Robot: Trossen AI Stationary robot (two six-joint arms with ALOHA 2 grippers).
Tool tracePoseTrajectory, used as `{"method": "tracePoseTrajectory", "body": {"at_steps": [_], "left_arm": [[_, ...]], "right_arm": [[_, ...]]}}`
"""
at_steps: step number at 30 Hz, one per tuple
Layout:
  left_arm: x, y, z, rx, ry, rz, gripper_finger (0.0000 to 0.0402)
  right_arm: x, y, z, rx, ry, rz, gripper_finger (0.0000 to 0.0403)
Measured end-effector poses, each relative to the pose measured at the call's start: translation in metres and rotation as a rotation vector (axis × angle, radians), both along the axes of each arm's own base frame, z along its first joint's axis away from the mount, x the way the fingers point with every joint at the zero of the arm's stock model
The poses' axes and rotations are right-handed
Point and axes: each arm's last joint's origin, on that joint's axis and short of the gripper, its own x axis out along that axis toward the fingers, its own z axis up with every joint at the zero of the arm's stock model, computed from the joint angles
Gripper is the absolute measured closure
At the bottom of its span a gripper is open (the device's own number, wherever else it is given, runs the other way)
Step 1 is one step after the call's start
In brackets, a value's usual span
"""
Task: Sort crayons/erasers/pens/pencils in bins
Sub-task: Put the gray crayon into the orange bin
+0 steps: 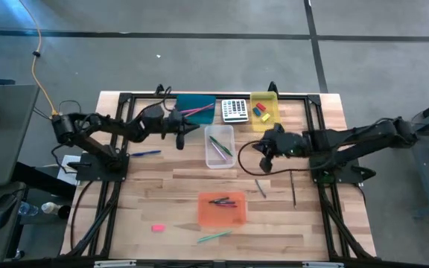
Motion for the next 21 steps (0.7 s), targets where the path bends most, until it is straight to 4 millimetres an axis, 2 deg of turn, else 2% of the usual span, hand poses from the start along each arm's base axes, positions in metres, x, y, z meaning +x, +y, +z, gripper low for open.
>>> {"method": "tracePoseTrajectory", "body": {"at_steps": [6, 14, 17, 21], "left_arm": [[-0.001, -0.026, -0.003, -0.019, -0.111, -0.066, 0.0401], [0.003, -0.062, 0.003, 0.047, -0.239, -0.215, 0.0401], [0.006, -0.072, 0.002, 0.038, -0.233, -0.249, 0.0401], [0.010, -0.083, 0.002, 0.058, -0.231, -0.244, 0.0401]], "right_arm": [[-0.009, 0.035, -0.013, 0.159, 0.105, -0.062, 0.0402], [-0.006, 0.075, -0.053, 0.318, 0.266, -0.204, 0.0400], [-0.004, 0.086, -0.070, 0.375, 0.331, -0.276, 0.0380], [-0.001, 0.094, -0.088, 0.399, 0.398, -0.348, 0.0326]]}}
